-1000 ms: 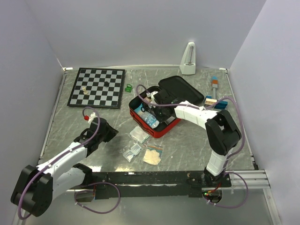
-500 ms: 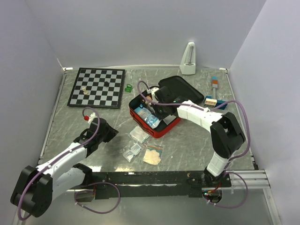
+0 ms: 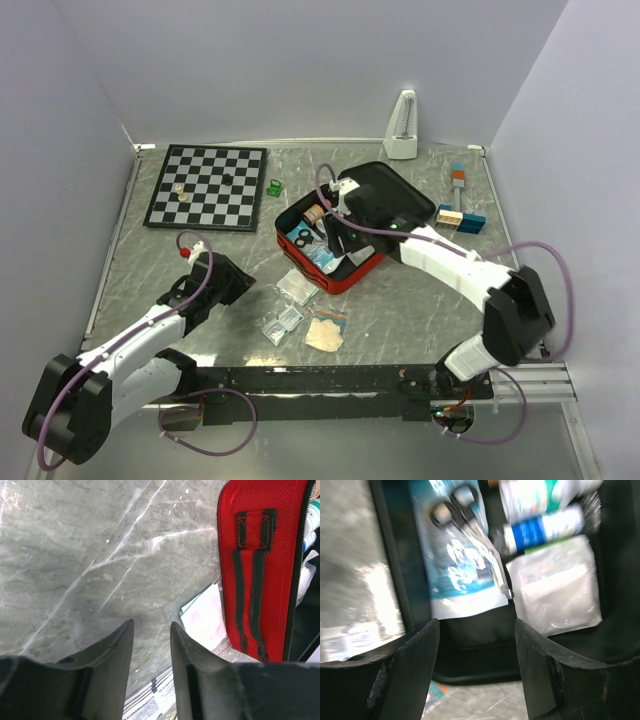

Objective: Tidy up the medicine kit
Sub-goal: Place the scissors in the medicine box, then adjust the medical item in the medicine box.

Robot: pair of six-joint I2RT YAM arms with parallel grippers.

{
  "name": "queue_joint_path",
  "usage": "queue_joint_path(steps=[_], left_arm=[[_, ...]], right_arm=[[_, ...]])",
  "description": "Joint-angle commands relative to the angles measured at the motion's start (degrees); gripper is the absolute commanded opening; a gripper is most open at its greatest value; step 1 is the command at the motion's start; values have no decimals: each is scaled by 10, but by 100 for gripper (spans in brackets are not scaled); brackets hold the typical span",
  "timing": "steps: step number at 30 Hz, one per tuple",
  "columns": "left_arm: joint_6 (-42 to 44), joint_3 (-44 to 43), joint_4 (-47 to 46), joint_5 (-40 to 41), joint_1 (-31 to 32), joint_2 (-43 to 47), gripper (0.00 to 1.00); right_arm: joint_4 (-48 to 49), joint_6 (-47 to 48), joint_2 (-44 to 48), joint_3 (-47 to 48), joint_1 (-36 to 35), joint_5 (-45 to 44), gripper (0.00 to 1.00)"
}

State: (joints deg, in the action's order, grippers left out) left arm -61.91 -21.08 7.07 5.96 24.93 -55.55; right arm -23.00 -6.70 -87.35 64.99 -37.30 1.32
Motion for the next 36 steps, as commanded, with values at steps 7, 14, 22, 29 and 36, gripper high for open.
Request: queue_joint_path(steps=[7,14,22,29,36], left_arm=[[23,-6,-28,-54,-2,-4,54],[47,-5,-35,-88,-1,-8,66],[32,38,-22,-89,-1,45,67],[28,28,4,-76,1,55,66],[26,35,29,-64,1,88,66]], right_arm=[[17,-32,171,-149,-28,-69,67],[48,-59,203,-192,-37,-38,67],[96,-58,198,-207,-42,-70,68],[78,-58,83,-117,-43,-69,68],[71,-59,6,-62,-73,-32,67]])
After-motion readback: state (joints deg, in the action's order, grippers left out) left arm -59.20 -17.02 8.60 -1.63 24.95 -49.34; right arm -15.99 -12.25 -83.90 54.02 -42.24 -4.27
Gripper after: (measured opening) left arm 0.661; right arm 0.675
